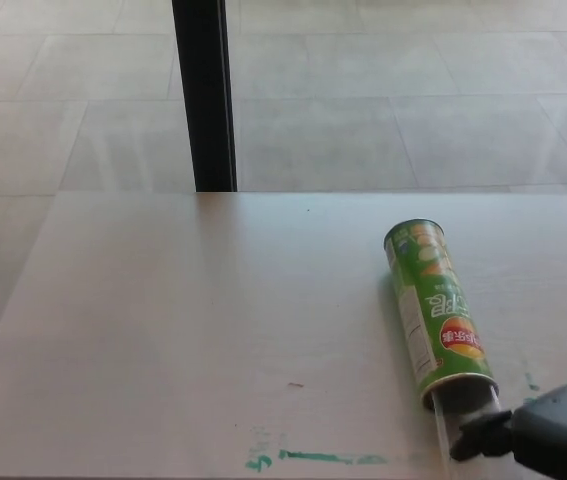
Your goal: Use the finger on the right hand of the robot to pull out the chips tray kept inside a container in the middle of the desk
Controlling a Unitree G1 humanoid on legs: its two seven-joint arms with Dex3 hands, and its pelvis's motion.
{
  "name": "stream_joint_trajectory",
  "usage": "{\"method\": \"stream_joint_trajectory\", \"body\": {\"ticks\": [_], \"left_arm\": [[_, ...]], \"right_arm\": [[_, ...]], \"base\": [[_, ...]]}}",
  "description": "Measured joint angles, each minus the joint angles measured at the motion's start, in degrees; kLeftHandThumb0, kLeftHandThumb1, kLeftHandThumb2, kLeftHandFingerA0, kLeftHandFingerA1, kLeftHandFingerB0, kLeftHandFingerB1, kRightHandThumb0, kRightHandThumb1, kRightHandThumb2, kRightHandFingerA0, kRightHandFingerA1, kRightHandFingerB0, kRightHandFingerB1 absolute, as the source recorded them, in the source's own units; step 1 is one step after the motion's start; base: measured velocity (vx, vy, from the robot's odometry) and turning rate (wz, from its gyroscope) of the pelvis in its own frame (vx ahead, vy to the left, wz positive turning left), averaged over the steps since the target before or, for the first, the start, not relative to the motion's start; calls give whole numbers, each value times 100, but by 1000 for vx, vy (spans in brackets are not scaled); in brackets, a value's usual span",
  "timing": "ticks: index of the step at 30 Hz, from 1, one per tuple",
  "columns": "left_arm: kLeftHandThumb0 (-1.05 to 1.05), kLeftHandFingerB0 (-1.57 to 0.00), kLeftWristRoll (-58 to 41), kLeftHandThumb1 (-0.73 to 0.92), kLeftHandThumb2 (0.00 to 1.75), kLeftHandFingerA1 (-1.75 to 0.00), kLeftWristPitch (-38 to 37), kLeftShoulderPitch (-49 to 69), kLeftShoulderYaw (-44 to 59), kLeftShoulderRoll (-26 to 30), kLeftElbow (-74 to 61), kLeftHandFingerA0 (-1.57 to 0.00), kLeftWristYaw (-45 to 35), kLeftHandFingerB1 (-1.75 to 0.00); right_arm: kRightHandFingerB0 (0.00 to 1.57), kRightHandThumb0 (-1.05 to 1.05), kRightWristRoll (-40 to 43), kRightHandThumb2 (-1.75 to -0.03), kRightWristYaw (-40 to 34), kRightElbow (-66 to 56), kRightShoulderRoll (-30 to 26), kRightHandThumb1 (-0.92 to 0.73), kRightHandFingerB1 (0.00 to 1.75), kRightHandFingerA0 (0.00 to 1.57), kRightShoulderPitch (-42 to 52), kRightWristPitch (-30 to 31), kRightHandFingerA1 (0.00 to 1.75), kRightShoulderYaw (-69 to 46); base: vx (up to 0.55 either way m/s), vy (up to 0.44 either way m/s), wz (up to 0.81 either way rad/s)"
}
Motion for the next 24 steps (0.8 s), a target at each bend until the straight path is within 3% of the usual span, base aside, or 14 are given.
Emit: {"method": "stream_joint_trajectory", "body": {"ticks": [9, 10, 11, 12, 19, 20, 21, 22, 24], "left_arm": [[-76, -30, 4, 81, 65, -53, -7, 101, 16, -9, 61, -35, -3, -35], [-82, -27, 6, 67, 80, -56, -15, 101, 16, -9, 90, -32, -7, -41], [-81, -26, 8, 67, 80, -56, -29, 104, 16, -9, 124, -32, -15, -41], [-75, -28, 9, 84, 65, -53, -40, 109, 16, -9, 128, -34, -20, -34], [-75, -29, 8, 82, 65, -51, -84, 114, 41, -9, 183, -35, -57, -33], [-74, -30, 8, 83, 65, -52, -84, 114, 49, -9, 183, -36, -59, -33], [-75, -31, 7, 82, 65, -55, -84, 114, 55, -9, 183, -39, -62, -35], [-74, -31, 8, 82, 65, -54, -84, 117, 58, -9, 181, -39, -62, -35], [-74, -31, 8, 82, 65, -54, -84, 132, 58, -10, 170, -39, -62, -35]], "right_arm": [[32, -26, 133, -56, 477, -148, -60, -51, 35, 85, -652, 213, 137, -335], [33, -23, 153, -57, 513, -184, -76, -51, 36, 85, -650, 230, 141, -390], [33, -21, 191, -57, 571, -229, -125, -51, 36, 83, -637, 242, 142, -476], [33, -22, 227, -58, 610, -253, -181, -53, 36, 81, -615, 238, 142, -536], [32, -20, 712, -57, 1101, -572, -1108, -53, 35, 85, -359, 207, 136, -1530], [33, -25, 809, -63, 1169, -617, -1213, -50, 39, 87, -348, 207, 145, -1698], [31, -16, 892, -60, 1218, -647, -1296, -53, 36, 82, -328, 195, 151, -1846], [32, -15, 974, -57, 1270, -671, -1369, -53, 34, 84, -310, 186, 140, -1998], [32, -15, 1121, -57, 1369, -712, -1482, -53, 34, 84, -298, 196, 140, -2318]], "base": [[0, 0, 0], [0, 0, 0], [0, 0, 0], [0, 0, 0], [0, 0, 0], [0, 0, 0], [0, 0, 0], [0, 0, 0], [0, 0, 0]]}}
